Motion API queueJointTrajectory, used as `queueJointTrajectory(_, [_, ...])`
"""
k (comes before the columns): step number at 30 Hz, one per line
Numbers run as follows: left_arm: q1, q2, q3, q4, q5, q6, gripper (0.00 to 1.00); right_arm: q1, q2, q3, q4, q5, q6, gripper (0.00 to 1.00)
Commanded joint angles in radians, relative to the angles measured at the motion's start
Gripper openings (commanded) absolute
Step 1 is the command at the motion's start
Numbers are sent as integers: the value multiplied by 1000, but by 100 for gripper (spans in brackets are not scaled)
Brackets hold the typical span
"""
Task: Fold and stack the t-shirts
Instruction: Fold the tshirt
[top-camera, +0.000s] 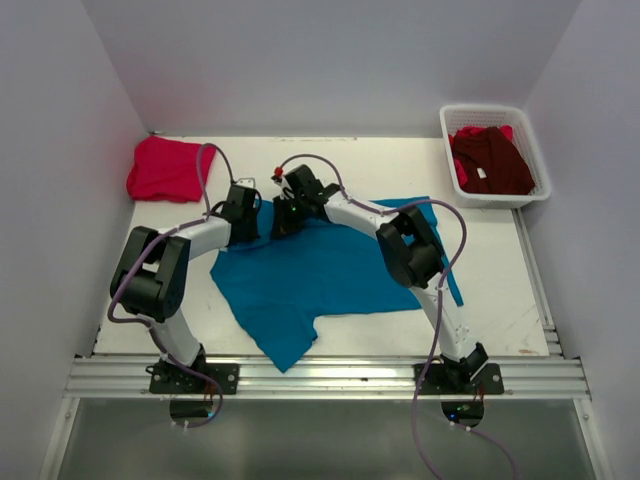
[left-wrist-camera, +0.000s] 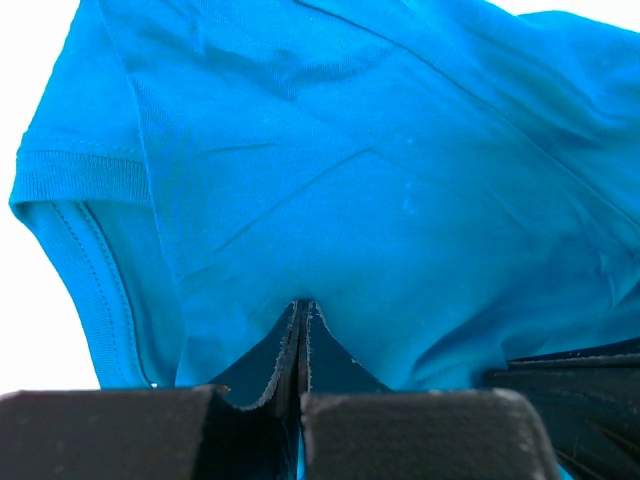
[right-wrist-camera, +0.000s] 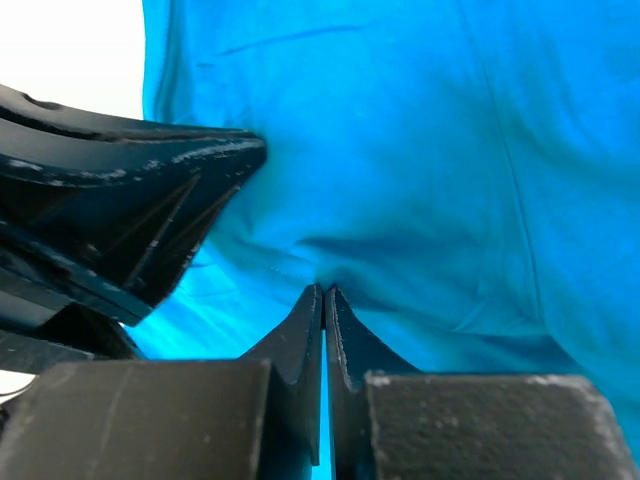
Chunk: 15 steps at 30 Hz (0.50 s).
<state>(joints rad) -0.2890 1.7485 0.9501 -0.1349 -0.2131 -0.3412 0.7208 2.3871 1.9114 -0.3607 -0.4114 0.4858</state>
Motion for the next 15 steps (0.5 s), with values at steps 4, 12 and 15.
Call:
queueJointTrajectory(4, [4,-12,-22,3,9,-22,0,5,-69,-28,-29,49,-49,0])
queueJointTrajectory(12, [4,-6,-20,1,9,-22,0,8,-201,-120,-55,72,-119,0])
queueJointTrajectory(15, [4,0,-20,-2,8,-22,0,6,-229,-120,-76,68,-138,0])
